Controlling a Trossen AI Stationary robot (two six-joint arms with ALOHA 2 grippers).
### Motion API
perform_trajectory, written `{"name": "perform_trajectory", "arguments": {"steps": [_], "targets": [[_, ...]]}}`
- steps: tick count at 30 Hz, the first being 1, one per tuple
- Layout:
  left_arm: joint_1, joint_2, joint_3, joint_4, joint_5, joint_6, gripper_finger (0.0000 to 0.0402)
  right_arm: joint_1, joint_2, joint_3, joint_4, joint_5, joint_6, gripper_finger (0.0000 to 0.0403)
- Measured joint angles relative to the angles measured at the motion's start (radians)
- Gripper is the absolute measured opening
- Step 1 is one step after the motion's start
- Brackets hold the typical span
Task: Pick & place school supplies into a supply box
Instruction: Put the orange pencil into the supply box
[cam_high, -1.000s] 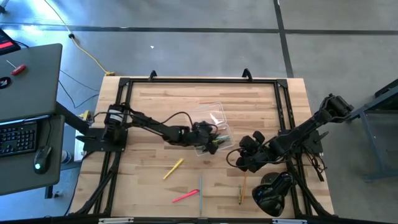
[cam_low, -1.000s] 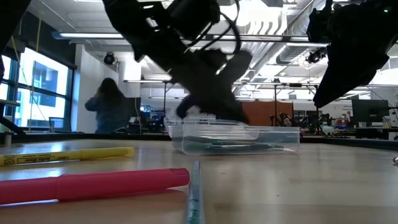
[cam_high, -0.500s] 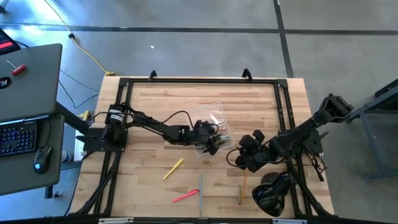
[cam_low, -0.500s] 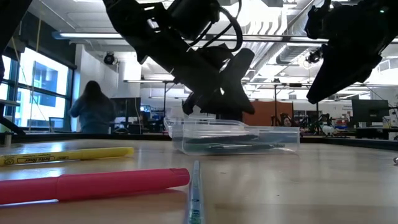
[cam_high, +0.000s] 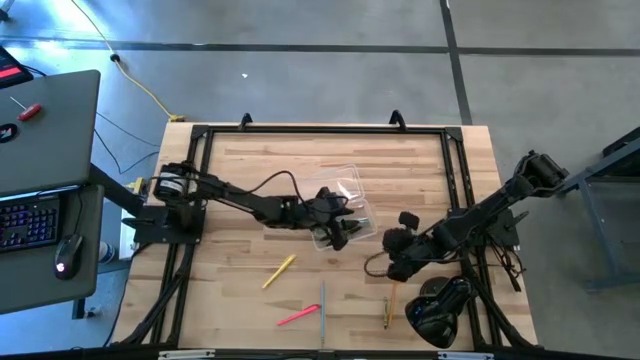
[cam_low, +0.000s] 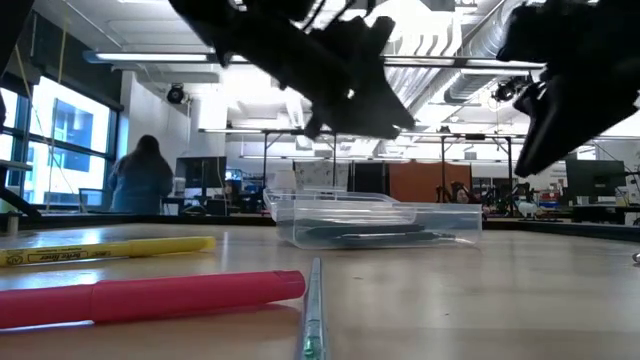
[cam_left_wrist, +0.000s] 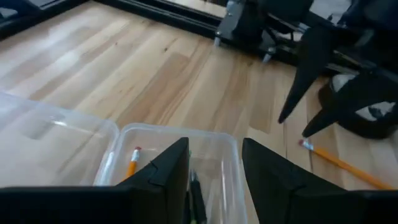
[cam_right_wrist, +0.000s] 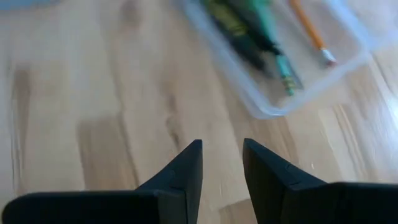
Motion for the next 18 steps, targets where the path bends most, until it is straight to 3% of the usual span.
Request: {"name": "perform_trajectory", "arguments": {"steps": [3,9,15,18], "targets": [[0.0,-0.053,0.0,-0.042,0.0,0.012,0.0177,0.002,0.0,-0.007,0.039,-0.086,-0.217,0.0094],[0.0,-0.121,0.0,-0.118,0.0,0.011,0.0177,0.002,0.0,-0.138,0.343,-0.387,-0.62,0.0094],[0.0,-0.124,0.0,-0.131,0.051,0.007,0.0177,0.002,0.0,-0.265,0.669,-0.591,-0.816,0.0094],[-0.001,-0.124,0.0,-0.157,0.053,-0.022,0.0177,-0.001,0.0,-0.316,0.758,-0.626,-0.95,0.0094]]}}
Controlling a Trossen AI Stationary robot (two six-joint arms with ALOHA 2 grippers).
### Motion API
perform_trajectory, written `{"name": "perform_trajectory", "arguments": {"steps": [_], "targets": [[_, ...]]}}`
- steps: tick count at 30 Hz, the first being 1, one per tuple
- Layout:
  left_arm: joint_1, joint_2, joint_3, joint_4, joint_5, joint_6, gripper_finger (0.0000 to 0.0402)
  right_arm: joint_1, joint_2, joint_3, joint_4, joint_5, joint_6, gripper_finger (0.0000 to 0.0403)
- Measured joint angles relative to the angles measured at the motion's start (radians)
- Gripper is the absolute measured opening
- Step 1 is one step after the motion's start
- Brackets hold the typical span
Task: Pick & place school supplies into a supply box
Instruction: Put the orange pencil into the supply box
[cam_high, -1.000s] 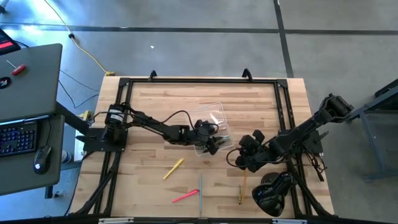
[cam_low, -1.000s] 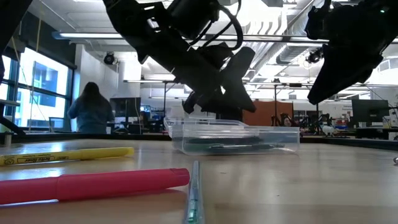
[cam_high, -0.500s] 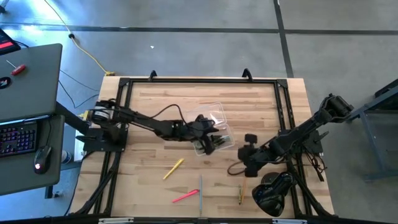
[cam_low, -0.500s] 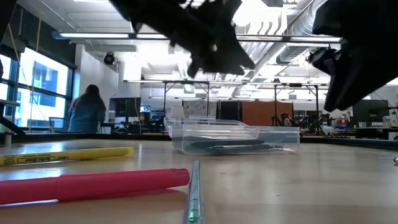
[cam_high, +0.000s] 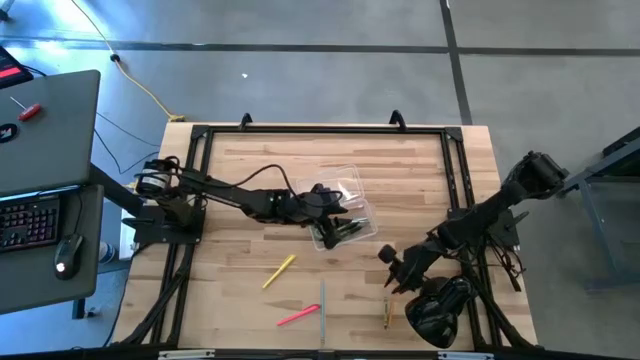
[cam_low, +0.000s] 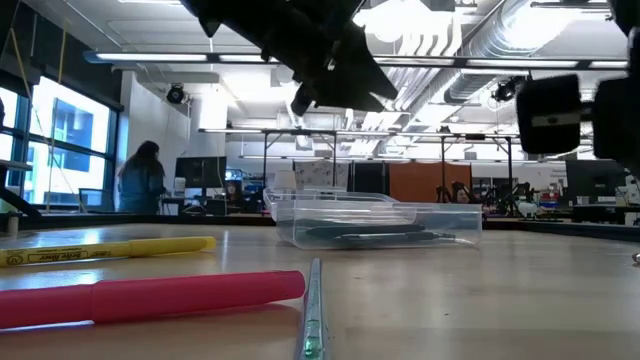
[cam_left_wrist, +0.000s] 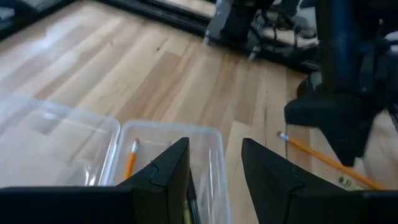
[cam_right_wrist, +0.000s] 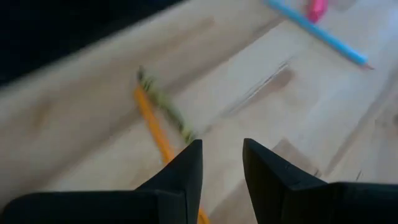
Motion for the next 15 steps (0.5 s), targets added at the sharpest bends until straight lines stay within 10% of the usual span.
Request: {"name": "perform_trajectory", "arguments": {"steps": [15], "targets": [[0.0,0.0,0.0,0.013,-0.05,-0.076,0.0177,-0.042,0.0,-0.16,0.171,-0.177,-0.383,0.0094]]}}
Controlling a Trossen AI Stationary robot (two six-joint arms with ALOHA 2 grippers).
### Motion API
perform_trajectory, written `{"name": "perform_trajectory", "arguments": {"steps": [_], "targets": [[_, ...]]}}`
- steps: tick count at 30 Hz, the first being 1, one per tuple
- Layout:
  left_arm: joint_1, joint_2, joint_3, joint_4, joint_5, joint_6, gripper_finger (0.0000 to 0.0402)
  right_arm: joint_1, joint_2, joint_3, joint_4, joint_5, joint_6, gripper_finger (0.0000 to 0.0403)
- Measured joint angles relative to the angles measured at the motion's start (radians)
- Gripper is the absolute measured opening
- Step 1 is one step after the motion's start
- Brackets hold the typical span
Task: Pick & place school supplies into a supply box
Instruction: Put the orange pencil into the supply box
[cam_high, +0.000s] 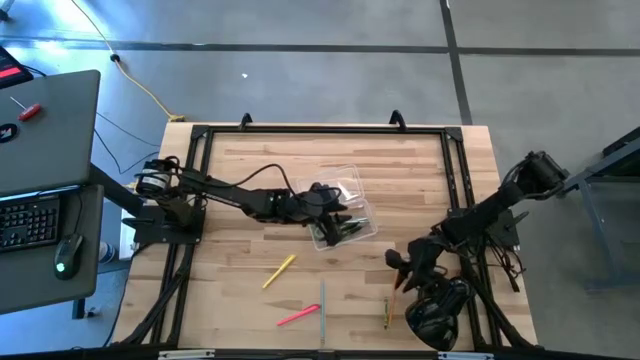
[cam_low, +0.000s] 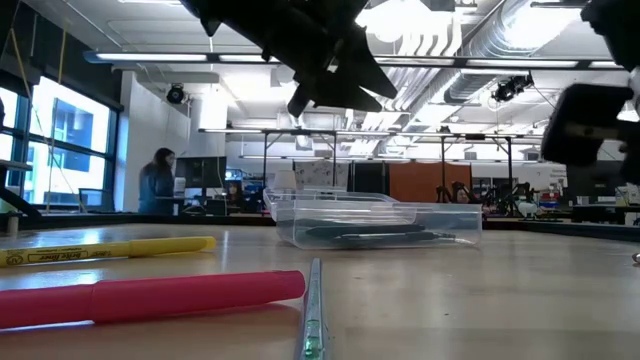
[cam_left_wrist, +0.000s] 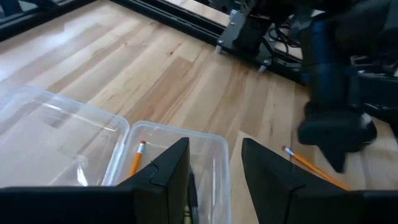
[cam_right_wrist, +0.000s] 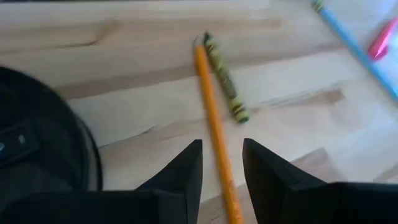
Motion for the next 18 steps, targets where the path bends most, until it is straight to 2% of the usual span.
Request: {"name": "perform_trajectory", "arguments": {"steps": [7,13,18], "targets": [[0.001,0.0,0.0,0.001,-0.014,0.0,0.0177,-0.029,0.0,0.0,0.0,-0.045,-0.126,0.0094],[0.001,0.0,0.0,0.044,-0.015,-0.001,0.0177,-0.093,0.0,0.0,-0.002,-0.145,-0.136,0.0094],[0.001,0.001,0.0,0.053,-0.015,0.001,0.0177,-0.133,0.0,0.0,-0.003,-0.176,-0.136,0.0094]]}}
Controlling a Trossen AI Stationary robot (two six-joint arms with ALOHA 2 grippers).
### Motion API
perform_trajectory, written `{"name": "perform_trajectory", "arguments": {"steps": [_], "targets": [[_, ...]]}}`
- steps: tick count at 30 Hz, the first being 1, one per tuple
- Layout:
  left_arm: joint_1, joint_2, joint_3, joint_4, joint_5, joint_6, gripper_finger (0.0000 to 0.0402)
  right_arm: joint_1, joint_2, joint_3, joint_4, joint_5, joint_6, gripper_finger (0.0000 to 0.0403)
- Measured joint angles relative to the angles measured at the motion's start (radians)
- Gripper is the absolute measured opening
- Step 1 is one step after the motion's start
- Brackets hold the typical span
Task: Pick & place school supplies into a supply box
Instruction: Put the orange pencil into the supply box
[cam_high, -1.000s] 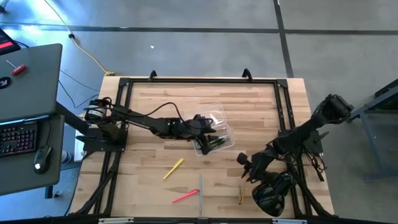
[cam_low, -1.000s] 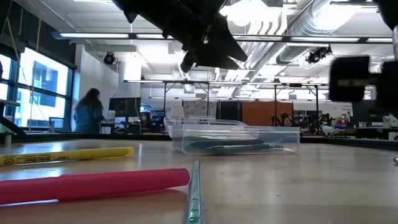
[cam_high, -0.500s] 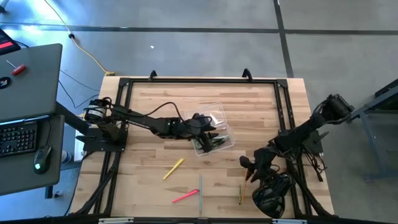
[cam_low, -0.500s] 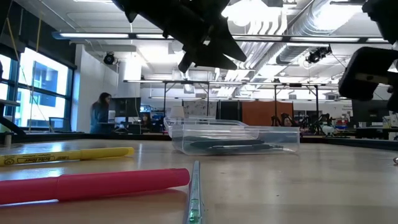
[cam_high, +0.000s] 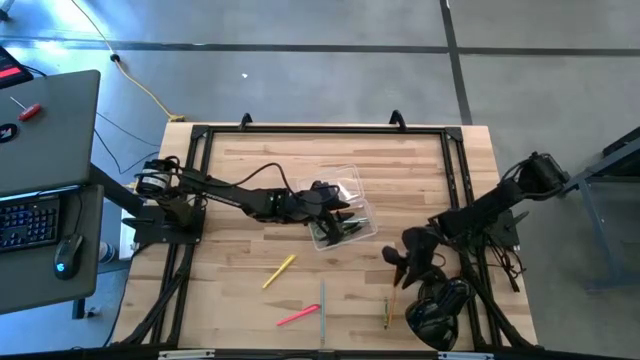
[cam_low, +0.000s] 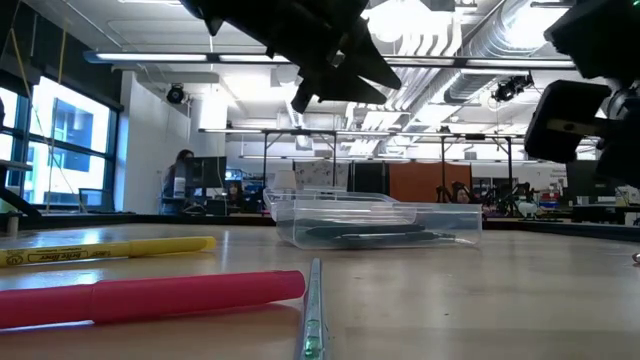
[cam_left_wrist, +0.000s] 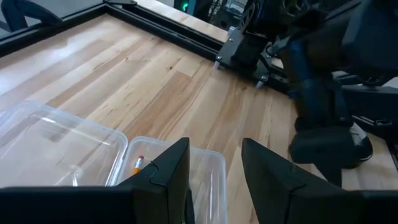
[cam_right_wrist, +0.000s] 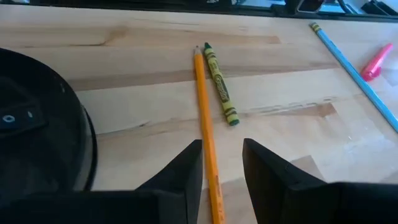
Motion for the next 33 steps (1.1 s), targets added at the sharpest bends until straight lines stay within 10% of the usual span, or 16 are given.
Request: {"name": "perform_trajectory", "arguments": {"steps": [27,33], "targets": [[0.0,0.0,0.0,-0.001,-0.003,0.033,0.0177,-0.064,0.148,-0.002,0.148,-0.056,-0.069,0.0094],[0.0,0.0,0.0,-0.001,-0.002,0.033,0.0177,-0.103,0.225,-0.001,0.179,-0.2,-0.017,0.0094]]}}
